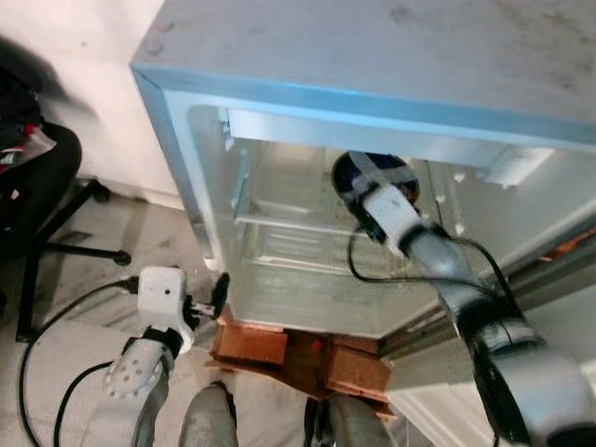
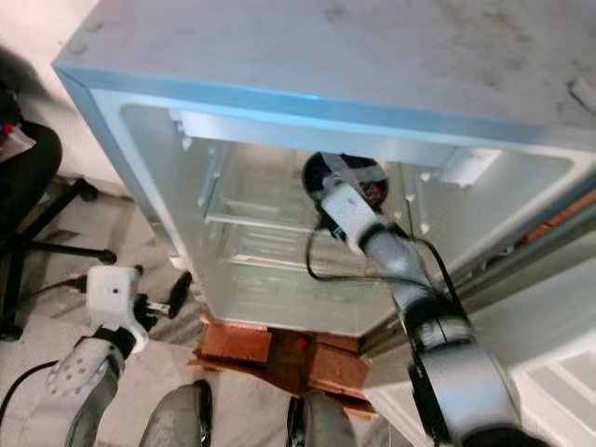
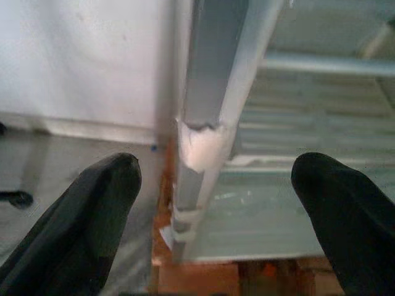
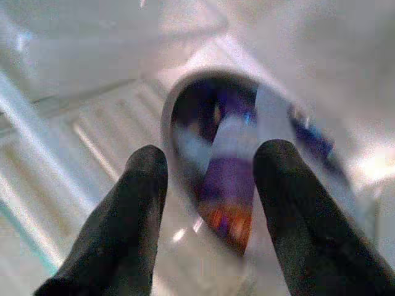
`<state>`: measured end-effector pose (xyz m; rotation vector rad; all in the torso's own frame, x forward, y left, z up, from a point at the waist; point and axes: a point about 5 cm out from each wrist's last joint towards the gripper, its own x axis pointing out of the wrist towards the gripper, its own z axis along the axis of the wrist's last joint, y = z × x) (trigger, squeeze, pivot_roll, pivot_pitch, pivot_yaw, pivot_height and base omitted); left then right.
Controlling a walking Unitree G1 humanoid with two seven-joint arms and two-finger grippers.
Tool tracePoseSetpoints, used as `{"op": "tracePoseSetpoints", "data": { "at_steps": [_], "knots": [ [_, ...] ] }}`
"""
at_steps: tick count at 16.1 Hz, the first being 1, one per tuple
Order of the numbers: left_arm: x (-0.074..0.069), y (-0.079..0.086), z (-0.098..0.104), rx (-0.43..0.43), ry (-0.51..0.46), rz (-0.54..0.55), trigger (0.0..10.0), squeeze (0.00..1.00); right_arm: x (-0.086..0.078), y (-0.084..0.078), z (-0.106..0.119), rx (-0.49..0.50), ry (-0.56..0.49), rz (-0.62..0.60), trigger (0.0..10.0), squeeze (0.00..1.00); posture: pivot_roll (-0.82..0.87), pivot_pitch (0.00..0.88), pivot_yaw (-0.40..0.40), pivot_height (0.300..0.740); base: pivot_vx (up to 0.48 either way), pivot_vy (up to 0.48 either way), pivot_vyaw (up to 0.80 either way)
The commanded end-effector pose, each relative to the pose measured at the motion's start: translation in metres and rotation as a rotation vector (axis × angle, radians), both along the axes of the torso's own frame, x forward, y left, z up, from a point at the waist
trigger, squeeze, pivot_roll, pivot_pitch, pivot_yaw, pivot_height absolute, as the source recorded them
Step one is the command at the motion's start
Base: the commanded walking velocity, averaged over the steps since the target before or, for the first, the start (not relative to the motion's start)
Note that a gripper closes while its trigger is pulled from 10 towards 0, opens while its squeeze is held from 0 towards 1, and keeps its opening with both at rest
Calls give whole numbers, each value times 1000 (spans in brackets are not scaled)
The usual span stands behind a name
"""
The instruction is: Restocking fridge
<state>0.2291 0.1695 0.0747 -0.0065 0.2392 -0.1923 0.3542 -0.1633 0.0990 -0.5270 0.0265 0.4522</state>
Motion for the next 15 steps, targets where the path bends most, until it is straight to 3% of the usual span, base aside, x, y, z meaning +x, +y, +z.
{"op": "tracePoseSetpoints", "data": {
  "at_steps": [1,4,6,8,9,10,12,15],
  "knots": [
    [4,2,-1,4,12,-13,10000,0,-3,-4,0,90,6,-21,10000,1000,165,154,-63,740,0,0,0],
    [19,-5,12,-23,-18,-87,10000,0,-20,0,0,170,-51,-28,10000,1000,136,161,-26,740,0,0,0],
    [37,-13,25,63,-90,-175,10000,0,-35,14,4,177,-76,52,10000,1000,114,151,-12,740,0,0,0],
    [48,-13,35,76,-131,-191,10000,0,-33,14,10,254,-69,1,10000,1000,113,137,-18,740,0,0,0],
    [52,-13,42,78,-157,-208,10000,0,-34,16,12,306,-49,-53,10000,624,101,134,-33,740,0,0,0],
    [52,-14,44,84,-170,-215,10000,0,-35,16,13,337,-51,-81,10000,490,97,130,-45,740,0,0,0],
    [52,-15,46,104,-210,-194,10000,0,-48,7,14,470,-42,-251,10000,0,89,111,-79,740,0,0,0],
    [29,-9,32,140,-227,-192,10000,0,-74,-7,0,554,-46,-439,10000,0,90,77,-76,740,0,0,0]
  ]
}}
